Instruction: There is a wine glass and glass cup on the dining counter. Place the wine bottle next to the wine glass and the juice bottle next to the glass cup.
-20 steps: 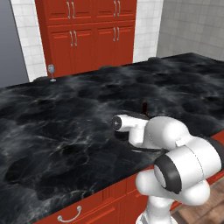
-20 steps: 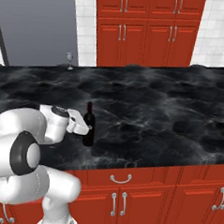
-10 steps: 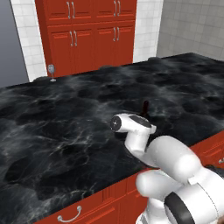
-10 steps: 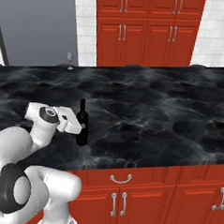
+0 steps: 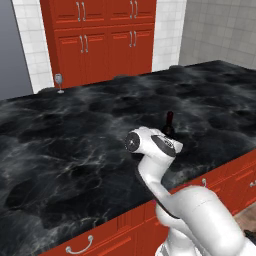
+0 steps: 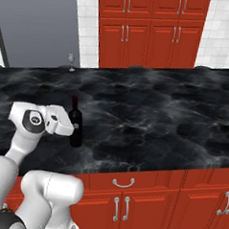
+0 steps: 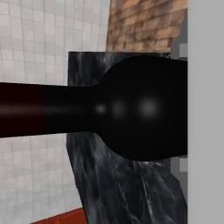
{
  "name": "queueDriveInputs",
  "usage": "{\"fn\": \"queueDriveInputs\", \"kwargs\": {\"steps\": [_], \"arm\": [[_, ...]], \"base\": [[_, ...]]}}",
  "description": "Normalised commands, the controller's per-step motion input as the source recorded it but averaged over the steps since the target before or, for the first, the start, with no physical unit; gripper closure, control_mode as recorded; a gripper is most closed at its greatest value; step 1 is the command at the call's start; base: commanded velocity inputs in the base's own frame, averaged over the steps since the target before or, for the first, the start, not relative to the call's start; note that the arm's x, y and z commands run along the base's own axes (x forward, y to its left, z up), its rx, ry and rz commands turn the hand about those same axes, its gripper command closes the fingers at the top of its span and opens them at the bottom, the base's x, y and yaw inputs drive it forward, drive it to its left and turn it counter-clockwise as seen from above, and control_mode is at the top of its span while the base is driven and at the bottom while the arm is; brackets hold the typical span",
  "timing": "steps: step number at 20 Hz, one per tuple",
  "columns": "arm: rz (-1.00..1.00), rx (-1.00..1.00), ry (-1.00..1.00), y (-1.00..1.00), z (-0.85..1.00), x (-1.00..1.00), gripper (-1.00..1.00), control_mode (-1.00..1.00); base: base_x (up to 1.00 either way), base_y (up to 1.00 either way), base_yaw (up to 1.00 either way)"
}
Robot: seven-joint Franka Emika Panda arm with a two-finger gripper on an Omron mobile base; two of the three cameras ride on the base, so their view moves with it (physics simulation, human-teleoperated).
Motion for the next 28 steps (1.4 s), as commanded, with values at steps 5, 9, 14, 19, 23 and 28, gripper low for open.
{"fn": "queueDriveInputs", "kwargs": {"steps": [5,9,14,19,23,28], "arm": [[0.0,-0.06,-0.12,0.21,0.38,-0.5,1.0,-1.0],[0.0,-0.02,-0.05,0.25,0.35,-0.45,1.0,-1.0],[0.0,-0.01,0.0,0.23,0.36,-0.4,1.0,-1.0],[0.0,0.0,0.0,0.21,0.32,-0.43,1.0,-1.0],[-0.01,0.0,0.01,0.23,0.21,-0.36,1.0,-1.0],[-0.02,0.0,0.0,0.05,0.05,-0.1,1.0,-1.0]], "base": [[0.0,0.0,0.0],[0.0,0.0,0.0],[0.0,0.0,0.0],[0.0,0.0,0.0],[0.0,0.0,0.0],[0.0,0.0,0.0]]}}
